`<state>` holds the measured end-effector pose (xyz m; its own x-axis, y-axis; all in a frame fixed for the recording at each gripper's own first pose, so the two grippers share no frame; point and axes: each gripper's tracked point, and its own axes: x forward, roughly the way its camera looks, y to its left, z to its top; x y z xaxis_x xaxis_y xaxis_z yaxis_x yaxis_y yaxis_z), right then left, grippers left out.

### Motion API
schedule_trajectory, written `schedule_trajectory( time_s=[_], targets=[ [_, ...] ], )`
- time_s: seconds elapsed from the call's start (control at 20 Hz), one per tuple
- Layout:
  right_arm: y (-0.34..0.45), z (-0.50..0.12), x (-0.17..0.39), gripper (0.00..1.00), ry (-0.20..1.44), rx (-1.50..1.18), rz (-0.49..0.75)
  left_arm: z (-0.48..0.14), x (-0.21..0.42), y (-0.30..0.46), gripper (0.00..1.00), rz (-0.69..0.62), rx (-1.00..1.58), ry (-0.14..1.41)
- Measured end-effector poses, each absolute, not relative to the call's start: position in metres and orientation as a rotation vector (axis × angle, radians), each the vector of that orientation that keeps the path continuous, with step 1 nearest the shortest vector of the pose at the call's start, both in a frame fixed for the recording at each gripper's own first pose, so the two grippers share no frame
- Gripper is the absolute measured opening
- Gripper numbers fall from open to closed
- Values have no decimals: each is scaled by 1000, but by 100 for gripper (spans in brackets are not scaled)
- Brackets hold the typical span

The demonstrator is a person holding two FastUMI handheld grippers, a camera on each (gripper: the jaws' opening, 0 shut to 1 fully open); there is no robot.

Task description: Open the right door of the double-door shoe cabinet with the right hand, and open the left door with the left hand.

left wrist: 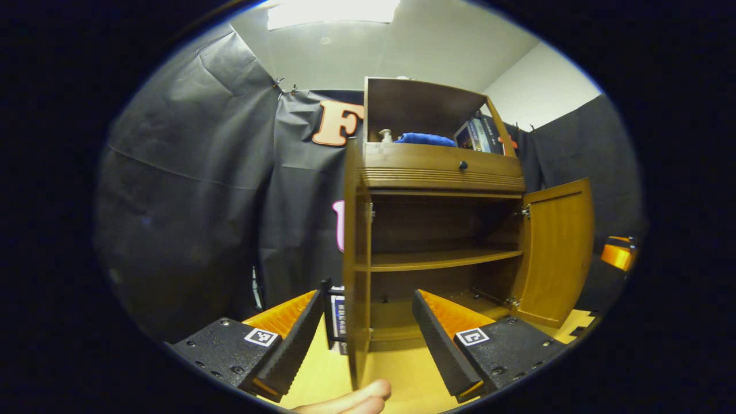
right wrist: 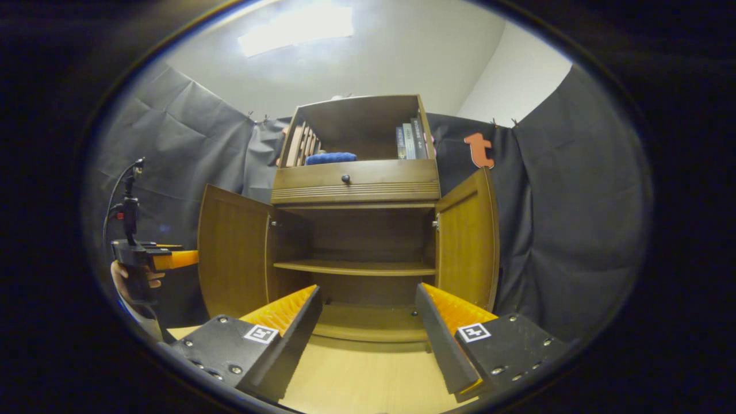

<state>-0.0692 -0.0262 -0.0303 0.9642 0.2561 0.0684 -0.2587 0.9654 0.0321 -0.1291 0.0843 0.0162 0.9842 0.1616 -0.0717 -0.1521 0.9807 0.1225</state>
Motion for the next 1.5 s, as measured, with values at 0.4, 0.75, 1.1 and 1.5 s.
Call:
schedule_trajectory(
  time_s=[0.4, 0.75, 1.1, 1.5],
  targets=[
    [-32, -35, -53, 97, -36, 62, 236, 21, -100, -7, 94, 70, 137, 29],
    [-17, -36, -32, 98, -21, 51, 230, -4, -65, -74, 96, -2, 156, 54],
    [-19, -31, -13, 98, 1, 54, 120, -7, -37, -105, 99, -21, 134, 44],
    [22, -39, -16, 98, 0, 47, 185, -24, -21, -96, 99, -39, 132, 108]
  ],
)
